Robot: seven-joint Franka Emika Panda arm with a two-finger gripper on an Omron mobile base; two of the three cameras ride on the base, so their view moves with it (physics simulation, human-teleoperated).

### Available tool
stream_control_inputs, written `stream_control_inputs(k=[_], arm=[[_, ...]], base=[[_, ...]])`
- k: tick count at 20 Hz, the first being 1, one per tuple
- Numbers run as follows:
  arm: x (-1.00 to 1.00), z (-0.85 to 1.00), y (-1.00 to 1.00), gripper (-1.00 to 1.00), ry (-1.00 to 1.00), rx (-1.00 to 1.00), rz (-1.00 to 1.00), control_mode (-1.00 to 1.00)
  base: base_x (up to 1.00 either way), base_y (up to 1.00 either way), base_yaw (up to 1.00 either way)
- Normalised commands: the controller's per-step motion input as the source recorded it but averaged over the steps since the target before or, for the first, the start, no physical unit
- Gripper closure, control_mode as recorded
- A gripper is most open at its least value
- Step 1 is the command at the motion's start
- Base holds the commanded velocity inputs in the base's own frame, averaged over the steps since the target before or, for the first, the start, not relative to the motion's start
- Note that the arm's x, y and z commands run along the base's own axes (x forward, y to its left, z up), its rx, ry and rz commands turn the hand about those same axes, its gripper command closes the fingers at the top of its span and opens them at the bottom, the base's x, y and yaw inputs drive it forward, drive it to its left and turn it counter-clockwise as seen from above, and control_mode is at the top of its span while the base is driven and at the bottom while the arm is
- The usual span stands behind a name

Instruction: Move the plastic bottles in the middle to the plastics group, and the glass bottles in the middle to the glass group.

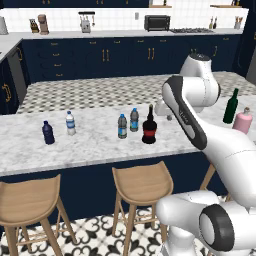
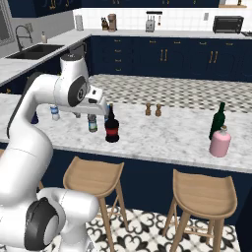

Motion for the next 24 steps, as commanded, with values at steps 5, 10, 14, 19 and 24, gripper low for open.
stream_control_inputs(k=[5, 10, 14, 19, 24], arm=[[-0.06, 0.00, 0.00, -1.00, 0.00, 0.00, -0.01, -1.00], [0.05, 0.00, 0.00, -1.00, -0.02, 0.00, 0.00, -1.00], [0.49, -0.08, 0.05, -1.00, -0.02, -0.01, 0.00, -1.00], [0.78, -0.26, 0.00, -1.00, -0.12, 0.00, 0.00, -1.00], [0.49, -0.37, 0.00, -1.00, -0.14, 0.00, 0.00, -1.00]], base=[[0.00, 0.00, 0.00], [0.00, 0.00, 0.00], [0.00, 0.00, 0.00], [0.00, 0.00, 0.00], [0.00, 0.00, 0.00]])
